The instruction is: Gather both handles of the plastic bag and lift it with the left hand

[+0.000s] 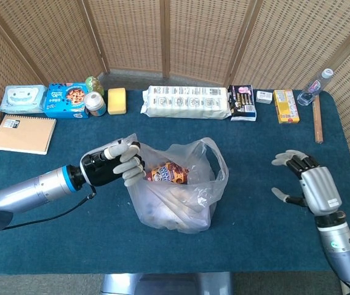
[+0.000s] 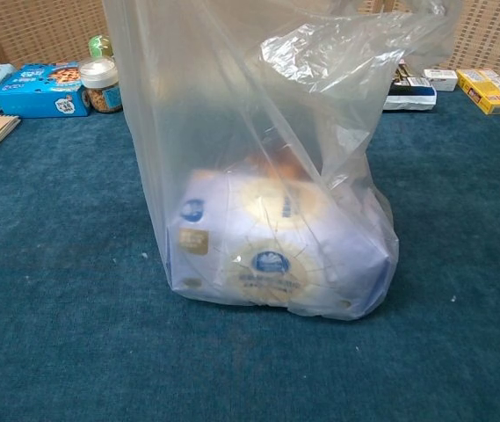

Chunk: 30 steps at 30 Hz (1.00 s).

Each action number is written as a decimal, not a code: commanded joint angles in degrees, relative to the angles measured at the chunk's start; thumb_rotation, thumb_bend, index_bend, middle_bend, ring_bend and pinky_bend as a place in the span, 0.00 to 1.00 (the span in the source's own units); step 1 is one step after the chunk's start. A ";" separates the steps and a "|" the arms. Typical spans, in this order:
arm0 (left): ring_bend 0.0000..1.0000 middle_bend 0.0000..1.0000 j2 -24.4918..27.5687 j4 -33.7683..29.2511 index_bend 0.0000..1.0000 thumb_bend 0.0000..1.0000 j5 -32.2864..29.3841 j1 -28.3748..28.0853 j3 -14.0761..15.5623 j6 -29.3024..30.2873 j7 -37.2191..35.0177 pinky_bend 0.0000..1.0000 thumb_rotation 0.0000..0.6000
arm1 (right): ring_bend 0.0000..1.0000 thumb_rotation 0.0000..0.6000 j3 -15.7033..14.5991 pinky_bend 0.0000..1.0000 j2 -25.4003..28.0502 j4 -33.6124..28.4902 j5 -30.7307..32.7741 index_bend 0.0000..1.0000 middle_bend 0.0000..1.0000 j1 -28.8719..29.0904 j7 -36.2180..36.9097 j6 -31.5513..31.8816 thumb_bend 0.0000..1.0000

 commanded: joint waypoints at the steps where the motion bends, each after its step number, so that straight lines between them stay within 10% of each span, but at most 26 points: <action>1: 0.72 0.84 -0.09 -0.14 0.71 0.32 -0.11 -0.05 0.12 0.26 0.03 0.69 0.54 | 0.23 1.00 0.19 0.26 -0.69 -0.61 -0.16 0.33 0.30 0.75 -0.98 -0.51 0.20; 30: 0.72 0.84 -1.63 0.22 0.71 0.32 -0.17 -2.15 1.45 1.28 0.09 0.69 0.54 | 0.23 1.00 0.43 0.24 -5.72 -5.47 0.45 0.32 0.30 7.59 -11.55 -6.89 0.21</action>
